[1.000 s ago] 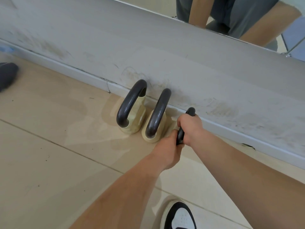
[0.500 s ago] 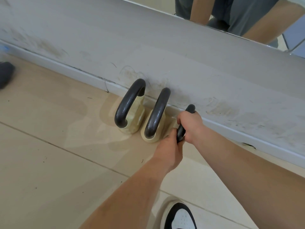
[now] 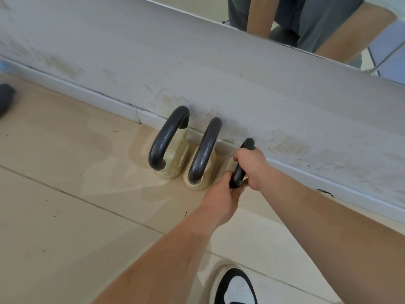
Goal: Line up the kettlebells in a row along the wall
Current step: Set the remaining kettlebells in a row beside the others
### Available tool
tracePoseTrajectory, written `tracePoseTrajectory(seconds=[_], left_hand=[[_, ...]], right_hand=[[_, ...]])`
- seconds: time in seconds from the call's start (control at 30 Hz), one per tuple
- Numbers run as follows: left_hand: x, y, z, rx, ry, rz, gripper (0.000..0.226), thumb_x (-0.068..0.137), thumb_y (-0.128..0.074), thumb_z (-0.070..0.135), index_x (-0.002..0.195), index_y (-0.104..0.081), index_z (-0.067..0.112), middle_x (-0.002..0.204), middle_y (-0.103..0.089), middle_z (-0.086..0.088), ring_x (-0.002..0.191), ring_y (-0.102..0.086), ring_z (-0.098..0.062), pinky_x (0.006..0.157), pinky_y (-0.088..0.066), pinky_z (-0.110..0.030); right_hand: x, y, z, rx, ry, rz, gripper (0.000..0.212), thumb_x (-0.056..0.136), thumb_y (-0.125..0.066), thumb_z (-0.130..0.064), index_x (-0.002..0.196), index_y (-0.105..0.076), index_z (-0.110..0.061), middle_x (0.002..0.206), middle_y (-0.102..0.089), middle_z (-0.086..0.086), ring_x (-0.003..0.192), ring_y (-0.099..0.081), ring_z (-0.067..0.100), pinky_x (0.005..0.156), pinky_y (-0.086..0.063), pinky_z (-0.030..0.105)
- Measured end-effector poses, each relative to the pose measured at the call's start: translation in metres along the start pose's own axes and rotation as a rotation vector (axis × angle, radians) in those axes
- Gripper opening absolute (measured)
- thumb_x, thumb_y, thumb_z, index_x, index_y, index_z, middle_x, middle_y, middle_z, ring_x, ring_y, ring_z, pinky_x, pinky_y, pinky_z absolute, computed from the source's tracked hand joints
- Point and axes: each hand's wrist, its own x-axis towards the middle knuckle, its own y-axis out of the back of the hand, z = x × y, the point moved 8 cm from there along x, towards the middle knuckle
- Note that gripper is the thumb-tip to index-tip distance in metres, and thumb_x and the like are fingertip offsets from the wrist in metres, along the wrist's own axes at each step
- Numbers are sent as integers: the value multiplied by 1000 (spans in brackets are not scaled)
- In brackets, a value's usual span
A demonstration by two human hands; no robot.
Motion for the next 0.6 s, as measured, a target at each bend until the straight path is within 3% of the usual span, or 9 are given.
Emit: tracePoseTrajectory(seconds=[0.1,0.2,0.33,0.47,0.6], left_hand=[[-11,4,-5,99,-4,5,36,98,-45,8,124,-46,33,87,-58,10,75,-55,-16,69,-44,-28],[-15,12,-13,149,76,43,51,98,-47,14,146,-38,29,114,-66,-1,101,-64,-25,78,-44,-27],[-19,14,-10,127,143,49,50,100,-50,20,149,-38,18,132,-62,-8,122,-59,-27,92,-45,-28],[-36,11,2,161,160,105,41,96,-51,17,137,-50,12,127,-64,-12,118,-60,-31,87,-44,-27],[-61,-29,24,203,112,25,39,95,-55,20,132,-58,11,128,-65,-10,119,-61,-30,97,-48,-32]], right_hand=[[-4,-1,1,-8,-12,-33,35,91,-59,-18,126,-52,-19,108,-63,12,96,-66,38,85,-58,68],[-5,0,3,2,-14,-41,45,87,-66,-40,128,-56,-24,116,-68,8,103,-67,39,88,-57,67],[-9,9,11,44,-47,-46,57,81,-62,-70,119,-61,-28,125,-63,0,118,-58,33,99,-50,61],[-27,35,23,36,-17,-47,56,95,-56,-62,125,-66,-16,125,-66,7,111,-65,32,99,-54,54],[-63,80,55,-79,48,-72,29,97,-63,-37,111,-69,-12,109,-74,13,92,-71,26,84,-56,40]])
